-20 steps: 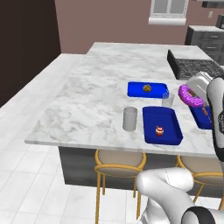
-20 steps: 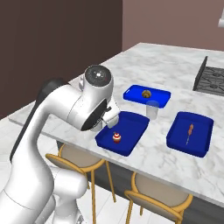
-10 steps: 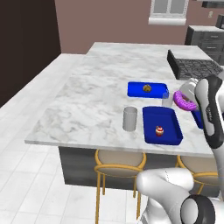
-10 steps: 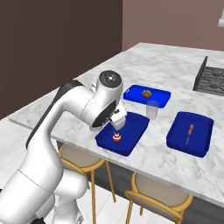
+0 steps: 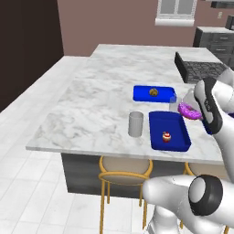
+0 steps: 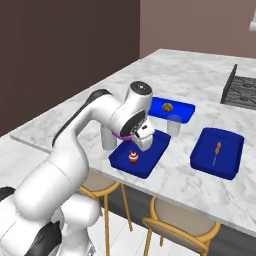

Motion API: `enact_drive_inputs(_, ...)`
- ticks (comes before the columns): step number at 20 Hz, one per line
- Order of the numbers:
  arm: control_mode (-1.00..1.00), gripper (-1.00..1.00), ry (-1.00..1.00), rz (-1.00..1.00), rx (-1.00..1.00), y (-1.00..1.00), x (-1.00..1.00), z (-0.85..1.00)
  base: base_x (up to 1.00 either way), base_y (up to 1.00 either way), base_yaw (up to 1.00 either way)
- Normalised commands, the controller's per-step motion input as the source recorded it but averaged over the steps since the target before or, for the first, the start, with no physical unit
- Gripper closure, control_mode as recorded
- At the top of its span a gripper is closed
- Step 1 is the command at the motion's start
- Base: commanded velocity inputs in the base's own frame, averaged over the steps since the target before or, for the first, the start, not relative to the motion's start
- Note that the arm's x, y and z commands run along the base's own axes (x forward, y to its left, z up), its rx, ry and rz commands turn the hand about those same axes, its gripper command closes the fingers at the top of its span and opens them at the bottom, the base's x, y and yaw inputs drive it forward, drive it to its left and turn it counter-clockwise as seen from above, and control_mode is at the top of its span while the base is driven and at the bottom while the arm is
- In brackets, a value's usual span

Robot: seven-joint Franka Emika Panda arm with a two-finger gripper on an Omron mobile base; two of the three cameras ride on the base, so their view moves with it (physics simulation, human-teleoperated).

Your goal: Take the cupcake and donut from the fridge and place them on the empty tray on the dining counter.

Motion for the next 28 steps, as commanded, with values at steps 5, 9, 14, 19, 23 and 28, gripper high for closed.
enact_drive_inputs(5,-1.00,1.00,0.09,0.00,0.03,-0.08,0.54,-0.27,0.00,0.00,0.00)
enact_drive_inputs(9,-1.00,1.00,0.03,0.00,0.09,-0.03,0.57,-0.25,0.00,0.00,0.00)
enact_drive_inputs(14,-1.00,1.00,0.00,0.00,0.00,0.00,0.55,-0.36,0.00,0.00,0.00)
enact_drive_inputs(19,-1.00,1.00,0.11,0.00,0.00,-0.04,0.45,-0.36,0.00,0.00,0.00)
enact_drive_inputs(23,-1.00,1.00,0.14,0.00,0.00,-0.08,0.44,-0.32,0.00,0.00,0.00)
enact_drive_inputs(28,-1.00,1.00,0.10,0.00,0.00,-0.24,0.43,-0.26,0.00,0.00,0.00)
